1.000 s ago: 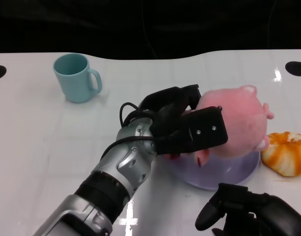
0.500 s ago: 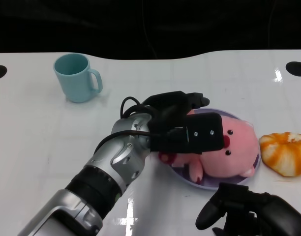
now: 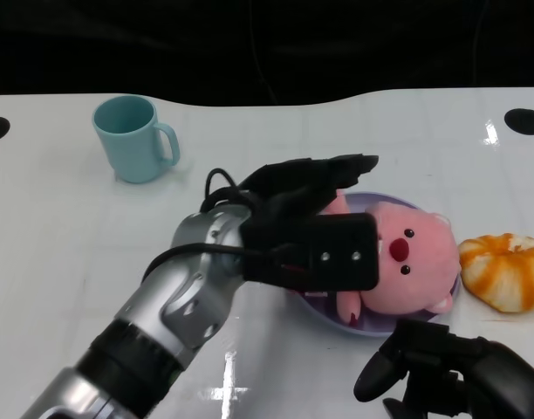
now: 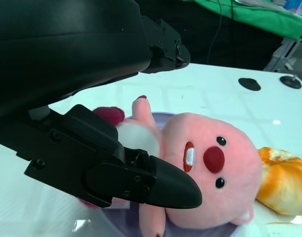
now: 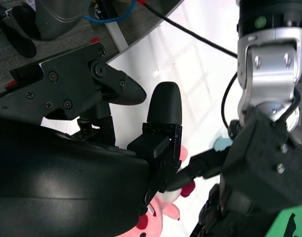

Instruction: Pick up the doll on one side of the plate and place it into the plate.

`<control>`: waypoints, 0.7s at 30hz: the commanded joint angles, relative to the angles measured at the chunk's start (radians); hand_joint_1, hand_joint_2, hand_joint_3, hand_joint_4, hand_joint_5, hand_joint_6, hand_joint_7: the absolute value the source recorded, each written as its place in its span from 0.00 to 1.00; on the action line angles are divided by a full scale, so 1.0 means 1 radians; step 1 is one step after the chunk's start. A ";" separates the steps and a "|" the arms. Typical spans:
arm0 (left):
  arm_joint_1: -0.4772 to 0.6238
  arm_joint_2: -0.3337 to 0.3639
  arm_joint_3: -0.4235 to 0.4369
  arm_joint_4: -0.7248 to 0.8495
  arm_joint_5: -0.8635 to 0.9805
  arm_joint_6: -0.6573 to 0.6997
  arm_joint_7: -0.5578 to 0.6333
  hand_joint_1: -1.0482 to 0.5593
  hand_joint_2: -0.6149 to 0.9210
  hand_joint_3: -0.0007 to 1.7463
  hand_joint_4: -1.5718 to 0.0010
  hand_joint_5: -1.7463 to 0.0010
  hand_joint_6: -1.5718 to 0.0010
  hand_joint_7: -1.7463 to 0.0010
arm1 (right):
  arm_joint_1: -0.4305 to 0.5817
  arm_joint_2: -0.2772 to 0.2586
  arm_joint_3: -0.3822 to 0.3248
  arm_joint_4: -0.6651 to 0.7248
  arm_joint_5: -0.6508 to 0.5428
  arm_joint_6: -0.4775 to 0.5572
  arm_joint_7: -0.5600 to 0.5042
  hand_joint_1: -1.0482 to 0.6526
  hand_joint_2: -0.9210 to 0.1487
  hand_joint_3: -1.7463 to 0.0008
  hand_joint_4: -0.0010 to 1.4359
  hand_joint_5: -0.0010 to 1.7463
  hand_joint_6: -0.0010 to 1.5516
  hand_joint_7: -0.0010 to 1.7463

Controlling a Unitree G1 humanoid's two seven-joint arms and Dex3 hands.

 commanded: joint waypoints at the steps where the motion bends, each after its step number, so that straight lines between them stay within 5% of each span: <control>1: 0.057 0.041 0.043 -0.106 -0.042 0.006 -0.040 0.03 1.00 0.16 0.96 0.95 0.93 0.98 | 0.003 -0.011 -0.021 0.010 0.009 -0.024 0.009 0.51 0.22 0.47 0.43 0.96 0.35 0.75; 5: 0.144 0.072 0.097 -0.237 -0.098 0.007 -0.053 0.09 1.00 0.14 0.94 0.88 0.90 0.97 | 0.003 -0.014 -0.027 0.019 0.009 -0.034 0.017 0.51 0.22 0.47 0.43 0.95 0.35 0.75; 9: 0.228 0.090 0.149 -0.338 -0.155 -0.011 -0.042 0.19 1.00 0.10 0.99 0.65 0.85 0.94 | 0.004 -0.012 -0.031 0.025 0.011 -0.044 0.022 0.51 0.23 0.47 0.43 0.95 0.35 0.75; 14: 0.331 0.101 0.204 -0.448 -0.216 -0.031 -0.031 0.26 1.00 0.08 0.95 0.54 0.79 0.91 | 0.006 -0.012 -0.034 0.025 0.011 -0.043 0.025 0.52 0.23 0.47 0.43 0.95 0.35 0.74; 21: 0.513 0.045 0.301 -0.569 -0.367 -0.085 0.022 0.42 1.00 0.06 0.88 0.36 0.64 0.80 | 0.004 -0.010 -0.026 0.027 0.006 -0.049 0.026 0.52 0.23 0.47 0.43 0.96 0.35 0.74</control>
